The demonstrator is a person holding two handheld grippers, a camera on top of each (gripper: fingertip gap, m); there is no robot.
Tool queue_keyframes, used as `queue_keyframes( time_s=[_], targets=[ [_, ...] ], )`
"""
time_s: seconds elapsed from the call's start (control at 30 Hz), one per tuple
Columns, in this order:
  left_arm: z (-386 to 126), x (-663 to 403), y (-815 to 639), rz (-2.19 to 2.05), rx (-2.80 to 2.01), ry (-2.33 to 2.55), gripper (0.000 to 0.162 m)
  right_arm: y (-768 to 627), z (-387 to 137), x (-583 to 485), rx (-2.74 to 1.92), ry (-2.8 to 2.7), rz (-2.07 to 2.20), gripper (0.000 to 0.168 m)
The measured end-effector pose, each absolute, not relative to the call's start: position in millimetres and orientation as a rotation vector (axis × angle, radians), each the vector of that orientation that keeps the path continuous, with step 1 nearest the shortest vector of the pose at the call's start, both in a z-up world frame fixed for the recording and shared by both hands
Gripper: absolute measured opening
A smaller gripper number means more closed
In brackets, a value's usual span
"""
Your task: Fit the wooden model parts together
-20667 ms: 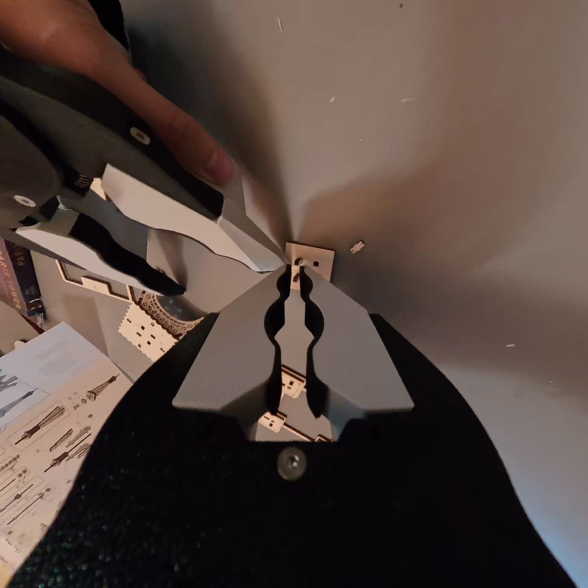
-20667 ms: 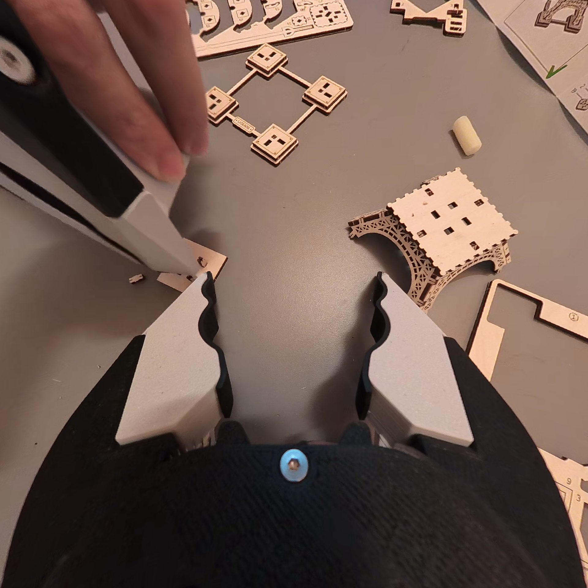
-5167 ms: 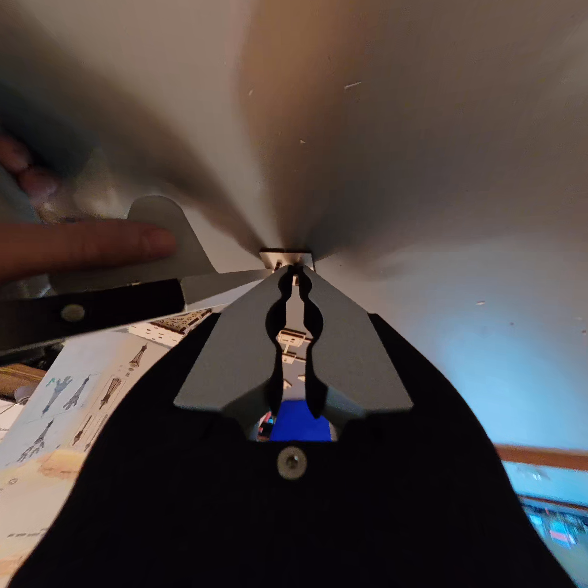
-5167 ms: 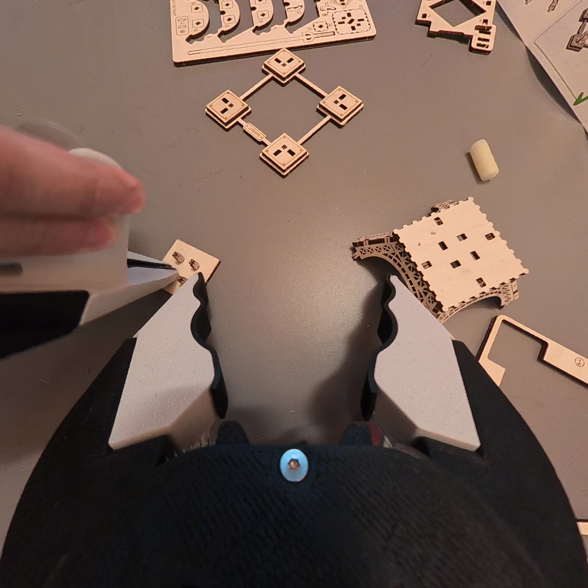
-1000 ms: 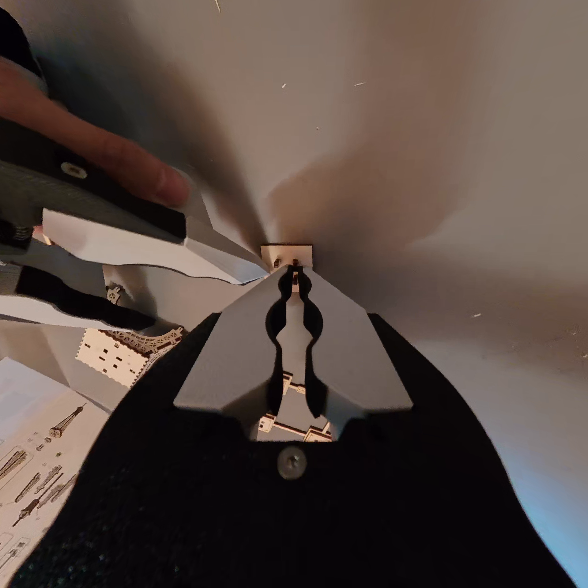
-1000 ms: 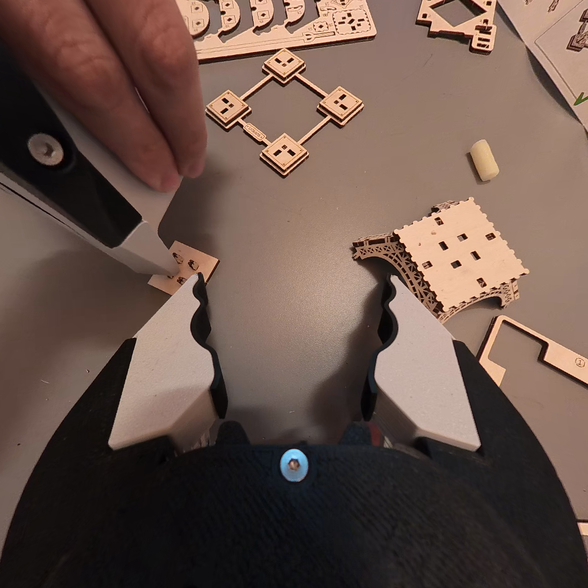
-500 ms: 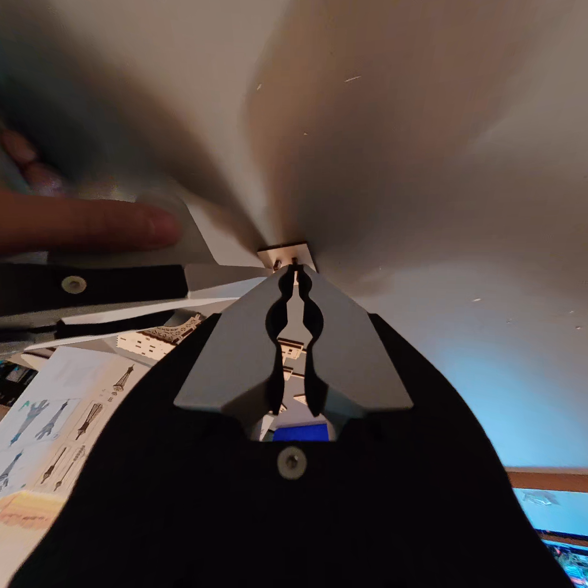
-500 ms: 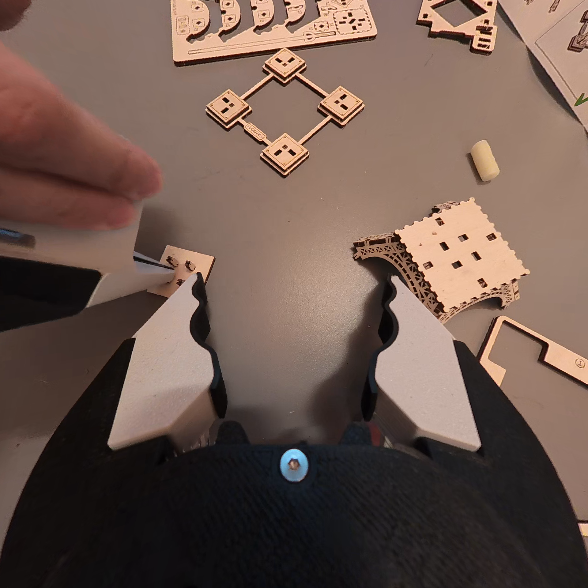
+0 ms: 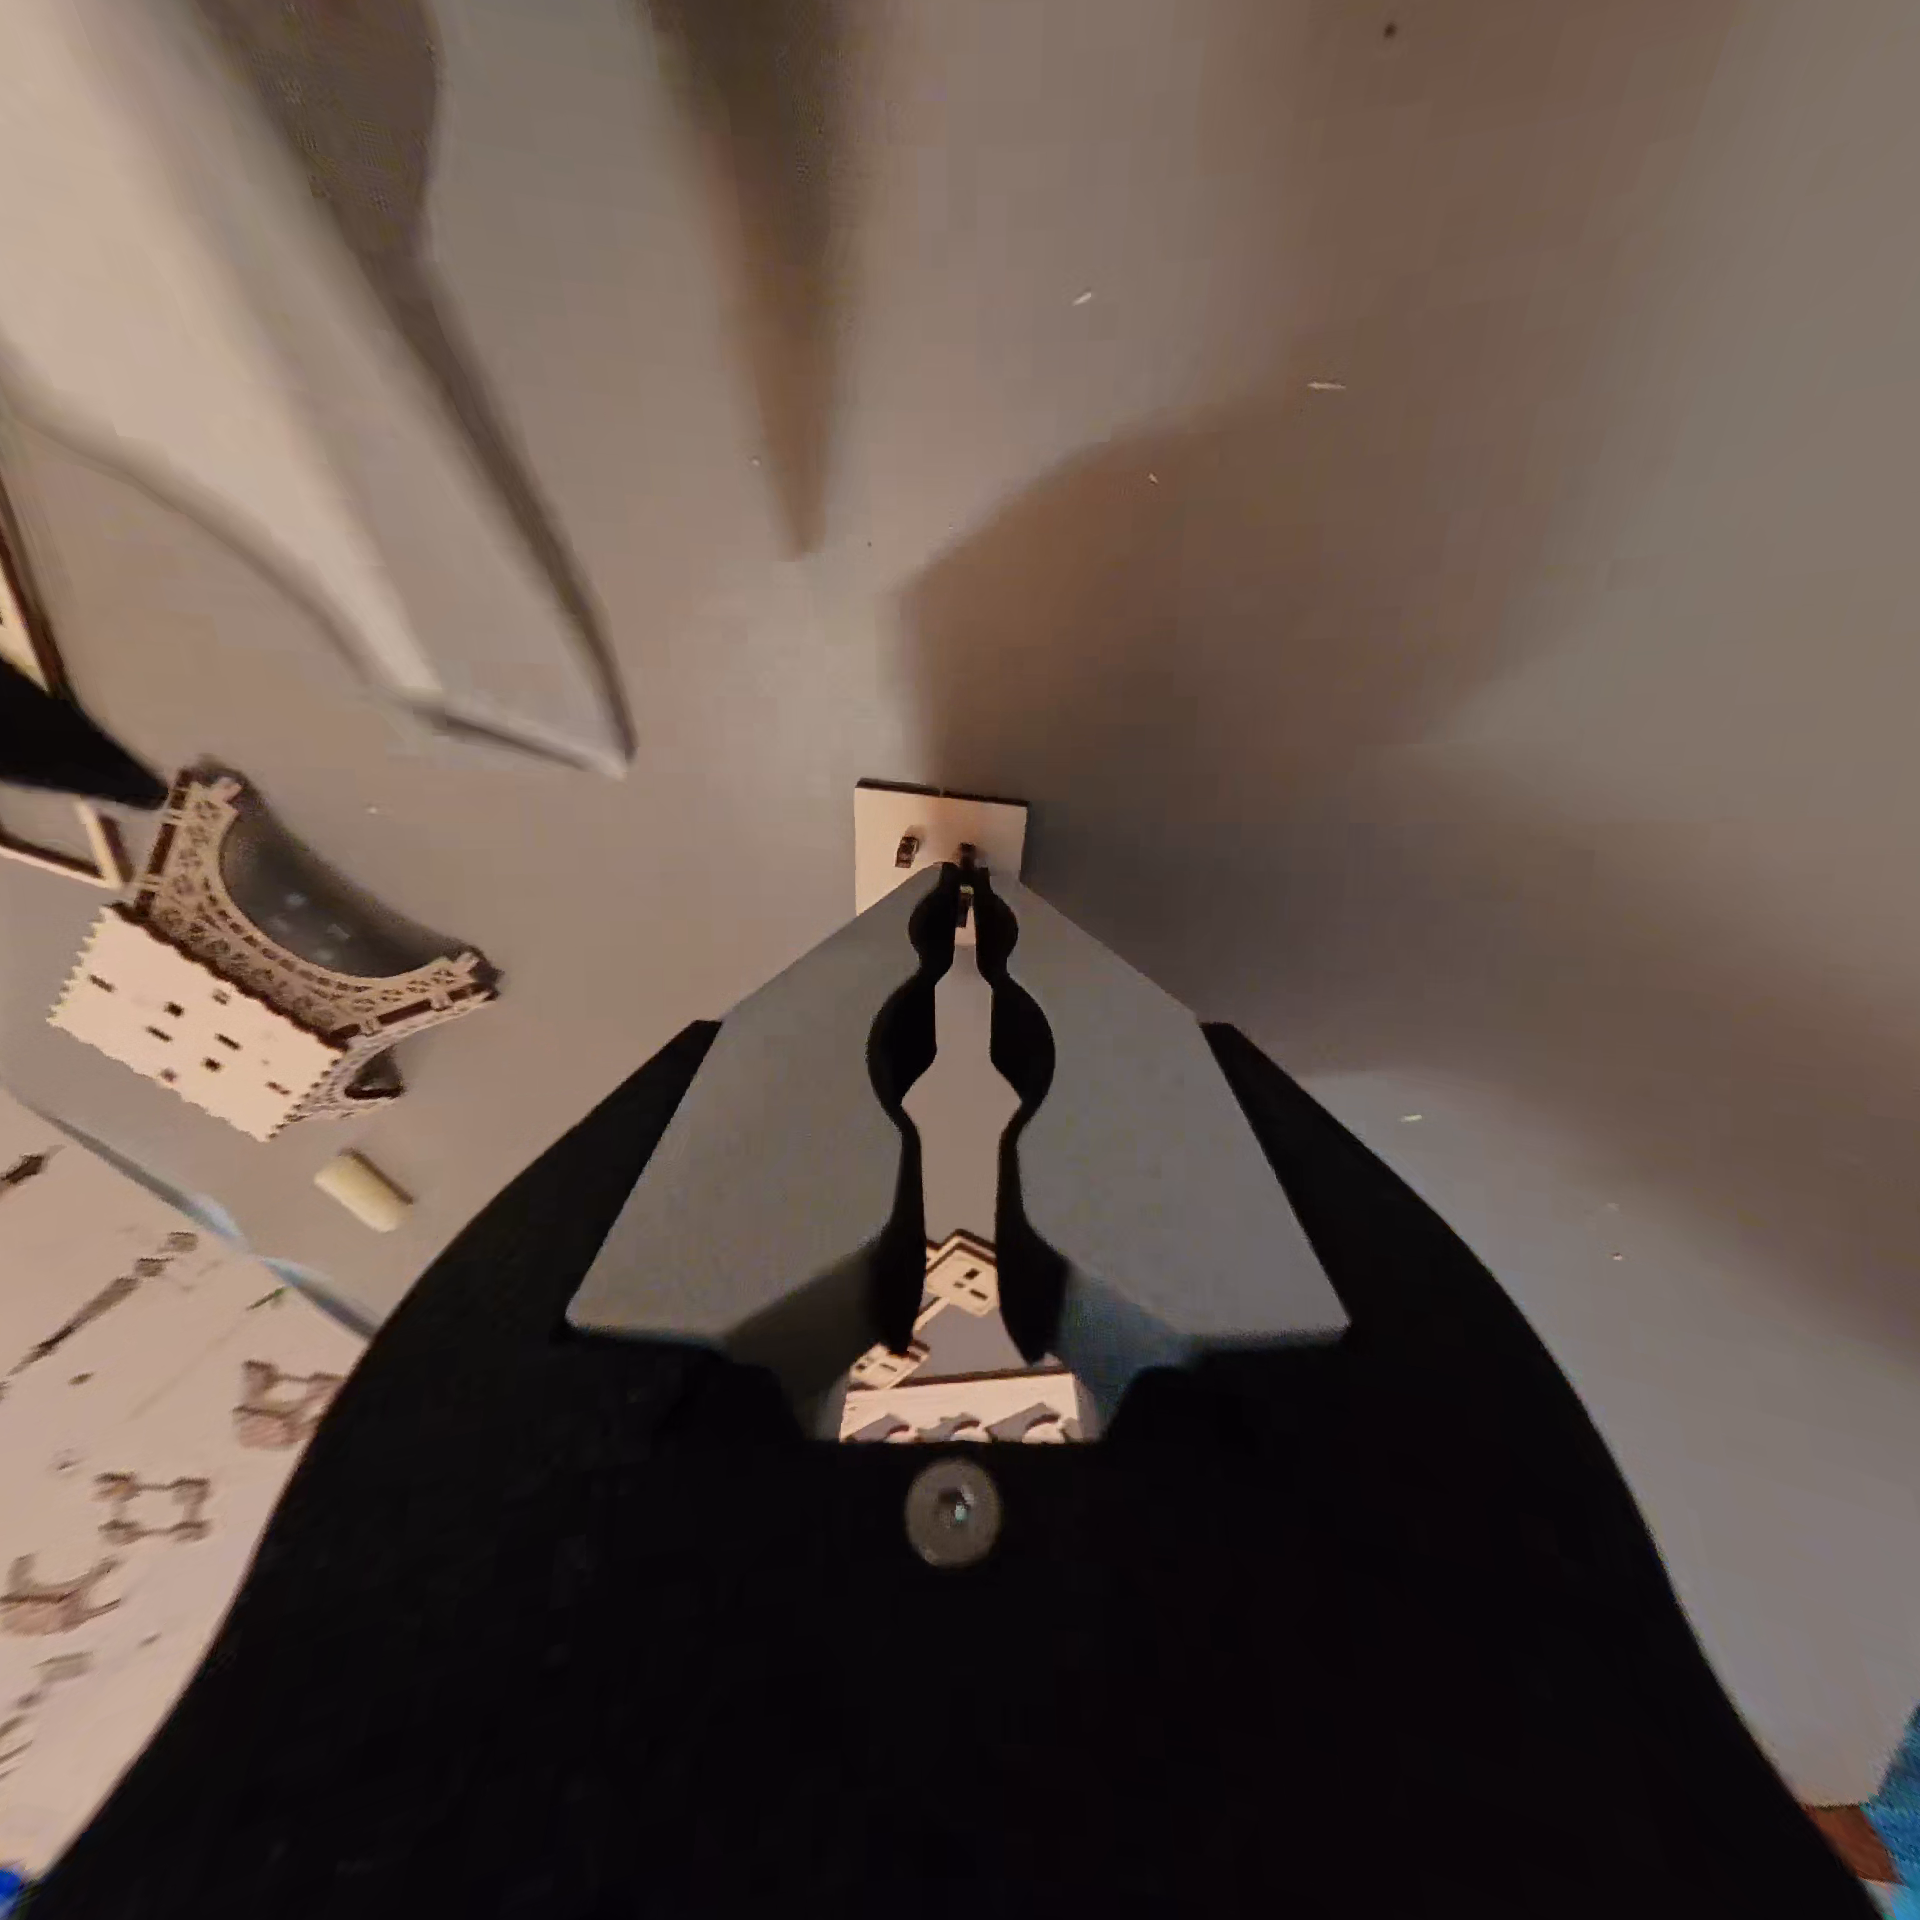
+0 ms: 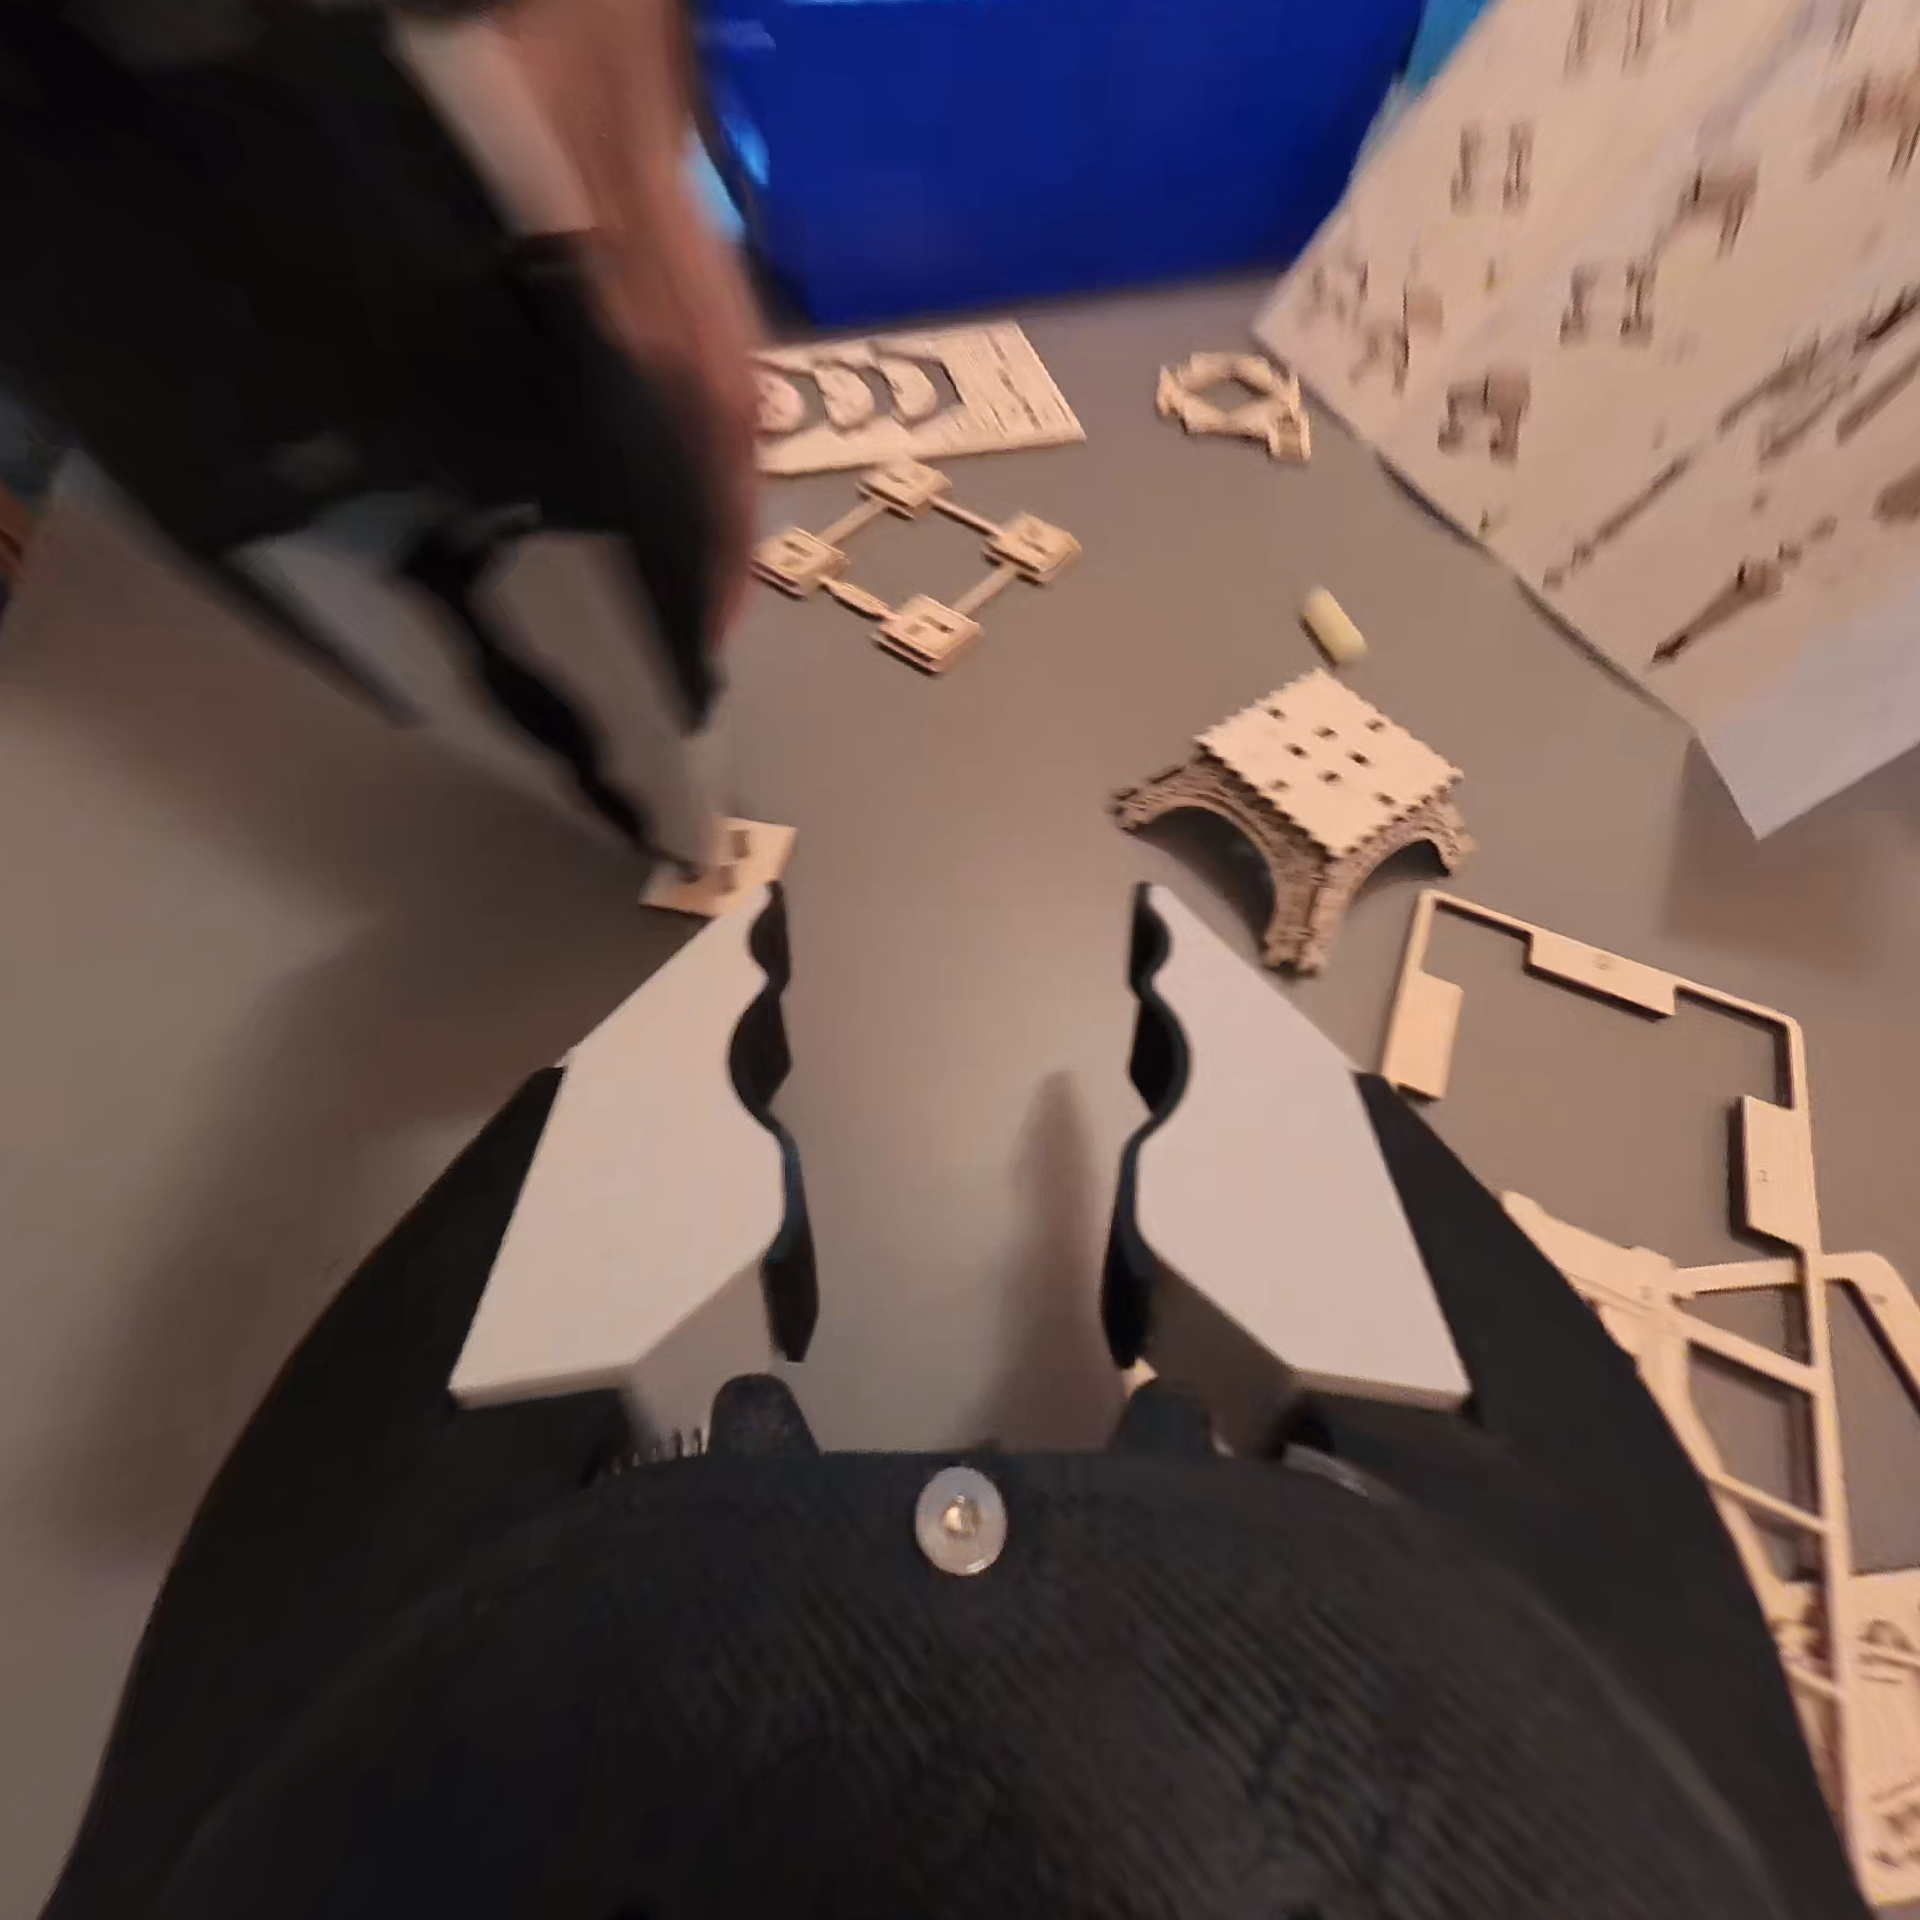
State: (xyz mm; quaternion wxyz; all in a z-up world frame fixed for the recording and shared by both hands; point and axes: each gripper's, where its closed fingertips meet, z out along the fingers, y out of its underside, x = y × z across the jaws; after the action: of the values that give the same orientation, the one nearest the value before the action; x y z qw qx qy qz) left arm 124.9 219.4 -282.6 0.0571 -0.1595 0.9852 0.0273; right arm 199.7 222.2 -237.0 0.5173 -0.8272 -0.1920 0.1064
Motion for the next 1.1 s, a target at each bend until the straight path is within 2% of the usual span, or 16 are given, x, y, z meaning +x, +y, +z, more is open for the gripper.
queue_keyframes(
  time_s=[0.03,0.1,0.2,0.4,0.63,0.67,0.73,0.77,0.87,0.93,1.03,1.1],
  targets=[
    [-282.9,124.7,219.1,0.051,-0.525,2.998,0.0,216.5,-237.8,192.8,-1.942,-0.502,0.215,0.055],
    [-283.3,124.7,218.1,-0.021,-0.613,3.021,0.0,205.3,-238.6,178.7,-1.834,-0.662,0.067,0.025],
    [-283.8,124.0,217.4,-0.101,-0.78,3.044,0.001,200.0,-231.8,165.6,-1.691,-0.829,-0.123,0.003],
    [-284.5,119.2,214.7,-0.194,-0.958,3.044,0.001,198.8,-239.7,140.6,-1.51,-1.085,-0.317,0.0],
    [-285.5,120.0,216.0,-0.146,-0.822,3.025,0.001,211.6,-260.2,127.0,-1.378,-1.364,-0.685,0.0],
    [-285.6,120.4,216.3,-0.135,-0.809,3.025,0.001,212.5,-260.8,127.0,-1.377,-1.372,-0.695,0.003],
    [-285.6,120.6,216.5,-0.128,-0.808,3.032,0.001,209.5,-263.7,123.7,-1.394,-1.387,-0.634,0.022],
    [-285.6,120.8,216.5,-0.133,-0.807,3.035,0.001,207.2,-261.7,124.1,-1.416,-1.377,-0.594,0.025],
    [-285.6,120.9,216.3,-0.171,-0.829,3.035,0.001,211.3,-237.0,149.6,-1.64,-1.064,-0.436,0.05],
    [-285.6,121.0,216.2,-0.206,-0.861,3.029,0.001,213.9,-234.5,171.1,-1.903,-0.708,-0.179,0.075],
    [-285.4,121.4,216.0,-0.251,-0.931,3.007,0.001,204.8,-253.8,176.2,-2.206,-0.262,0.307,0.096],
    [-285.5,121.6,216.0,-0.266,-0.986,2.976,0.001,208.7,-250.7,172.0,-2.187,-0.108,0.493,0.074]
  ],
)
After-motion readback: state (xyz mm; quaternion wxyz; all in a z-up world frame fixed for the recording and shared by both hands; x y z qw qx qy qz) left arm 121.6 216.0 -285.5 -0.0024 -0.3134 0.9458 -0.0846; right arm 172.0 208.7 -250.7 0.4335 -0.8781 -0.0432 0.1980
